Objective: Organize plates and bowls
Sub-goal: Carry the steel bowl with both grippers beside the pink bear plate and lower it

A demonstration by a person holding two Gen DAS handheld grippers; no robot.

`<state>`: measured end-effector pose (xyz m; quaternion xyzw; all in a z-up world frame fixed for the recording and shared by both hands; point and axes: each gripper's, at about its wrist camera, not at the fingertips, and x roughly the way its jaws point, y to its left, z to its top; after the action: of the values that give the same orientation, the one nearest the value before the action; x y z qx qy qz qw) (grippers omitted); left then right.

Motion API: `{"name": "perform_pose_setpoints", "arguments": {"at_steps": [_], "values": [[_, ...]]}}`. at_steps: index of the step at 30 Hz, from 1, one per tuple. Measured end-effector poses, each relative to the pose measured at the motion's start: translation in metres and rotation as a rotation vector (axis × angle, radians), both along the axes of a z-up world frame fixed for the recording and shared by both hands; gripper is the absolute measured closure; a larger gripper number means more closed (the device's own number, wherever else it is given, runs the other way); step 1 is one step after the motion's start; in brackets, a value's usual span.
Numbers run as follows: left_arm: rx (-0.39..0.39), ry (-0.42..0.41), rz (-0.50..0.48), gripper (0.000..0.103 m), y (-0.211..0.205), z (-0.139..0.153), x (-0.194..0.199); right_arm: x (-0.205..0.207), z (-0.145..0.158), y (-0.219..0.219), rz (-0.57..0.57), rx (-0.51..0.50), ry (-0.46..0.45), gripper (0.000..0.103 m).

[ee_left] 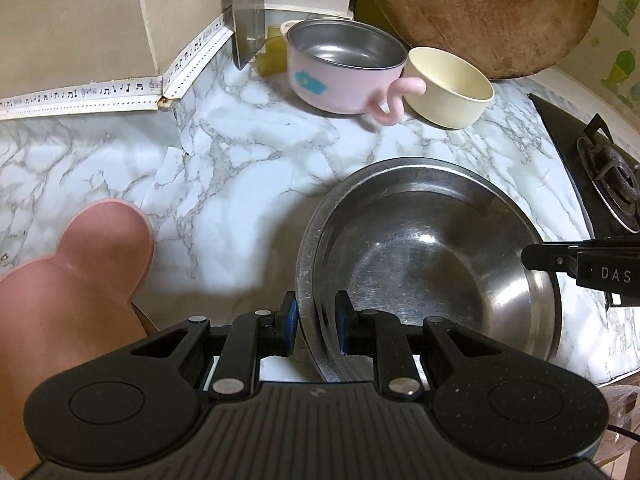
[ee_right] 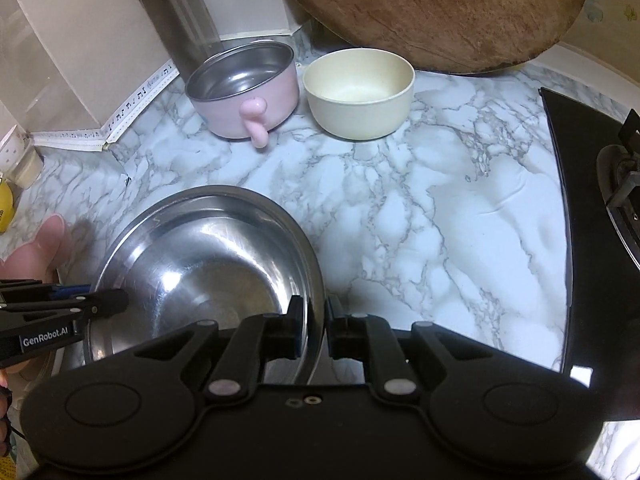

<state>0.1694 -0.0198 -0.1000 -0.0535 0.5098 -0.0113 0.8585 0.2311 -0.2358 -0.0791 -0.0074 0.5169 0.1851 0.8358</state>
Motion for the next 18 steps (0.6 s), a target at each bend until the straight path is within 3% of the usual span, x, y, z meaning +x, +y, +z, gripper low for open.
{"name": "perform_pose_setpoints", "arguments": {"at_steps": [7,18], "values": [[-0.017,0.036,-0.006,0.085,0.002,-0.003,0.004,0.002,0.0,0.001,0.0,0.011,0.015,0.08],[-0.015,0.001,-0.019,0.084,0.012,0.012,-0.002,0.001,0.018,-0.007,0.007,0.03,-0.02,0.076]]}}
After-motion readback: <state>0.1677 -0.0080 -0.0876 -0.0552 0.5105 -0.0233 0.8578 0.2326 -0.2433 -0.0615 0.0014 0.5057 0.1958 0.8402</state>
